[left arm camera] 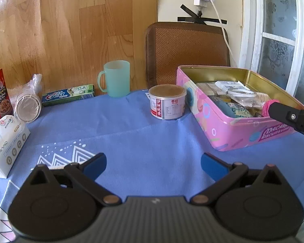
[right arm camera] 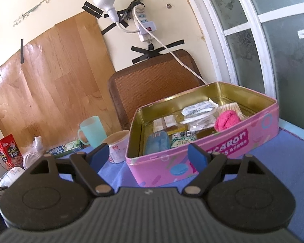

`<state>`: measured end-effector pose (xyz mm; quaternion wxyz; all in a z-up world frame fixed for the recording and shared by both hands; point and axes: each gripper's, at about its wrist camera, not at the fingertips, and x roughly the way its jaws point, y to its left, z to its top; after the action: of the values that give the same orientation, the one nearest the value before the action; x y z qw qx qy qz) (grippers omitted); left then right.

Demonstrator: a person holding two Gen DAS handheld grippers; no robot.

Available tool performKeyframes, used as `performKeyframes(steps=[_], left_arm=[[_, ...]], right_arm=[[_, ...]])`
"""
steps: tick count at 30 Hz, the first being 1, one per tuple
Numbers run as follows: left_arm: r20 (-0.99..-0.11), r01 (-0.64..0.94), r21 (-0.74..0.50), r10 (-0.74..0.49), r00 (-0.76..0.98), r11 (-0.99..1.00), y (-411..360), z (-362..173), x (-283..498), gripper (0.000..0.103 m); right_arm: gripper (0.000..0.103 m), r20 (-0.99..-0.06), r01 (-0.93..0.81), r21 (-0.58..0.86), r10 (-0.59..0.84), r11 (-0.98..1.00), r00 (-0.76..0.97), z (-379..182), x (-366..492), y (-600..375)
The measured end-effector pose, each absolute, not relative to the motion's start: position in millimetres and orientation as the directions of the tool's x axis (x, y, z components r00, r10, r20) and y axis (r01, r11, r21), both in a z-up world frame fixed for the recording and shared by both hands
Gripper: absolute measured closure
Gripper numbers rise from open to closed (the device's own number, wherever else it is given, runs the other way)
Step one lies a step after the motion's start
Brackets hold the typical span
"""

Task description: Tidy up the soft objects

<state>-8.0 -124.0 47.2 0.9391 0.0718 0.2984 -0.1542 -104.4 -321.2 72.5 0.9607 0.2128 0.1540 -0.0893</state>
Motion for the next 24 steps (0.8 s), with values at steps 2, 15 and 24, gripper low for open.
performKeyframes(steps=[2,15,24], left_arm=[[-0.579,0.336,0.040,-0.252,0.775,0.941,-124.4,47.2,-8.2,0.000],[-0.566,0.327,0.023,-0.257,0.783,0.945,-114.6,50.1,-2.2,0.000],[-0.553,0.328,0.020,-0.263,0.791,0.945,-112.1,49.2,-1.0,0.000]], right_arm=[[0.017,-0.336,0.243,0.387,-0.109,0.890,0.935,70.9,-103.6,-322.2],[0.017,-0.320,0.232,0.348,-0.117,0.908,0.940,77.2,-97.9,-311.9],[0.017,-0.327,0.235,0.339,-0.120,0.911,0.937,76.2,-94.8,-311.5]])
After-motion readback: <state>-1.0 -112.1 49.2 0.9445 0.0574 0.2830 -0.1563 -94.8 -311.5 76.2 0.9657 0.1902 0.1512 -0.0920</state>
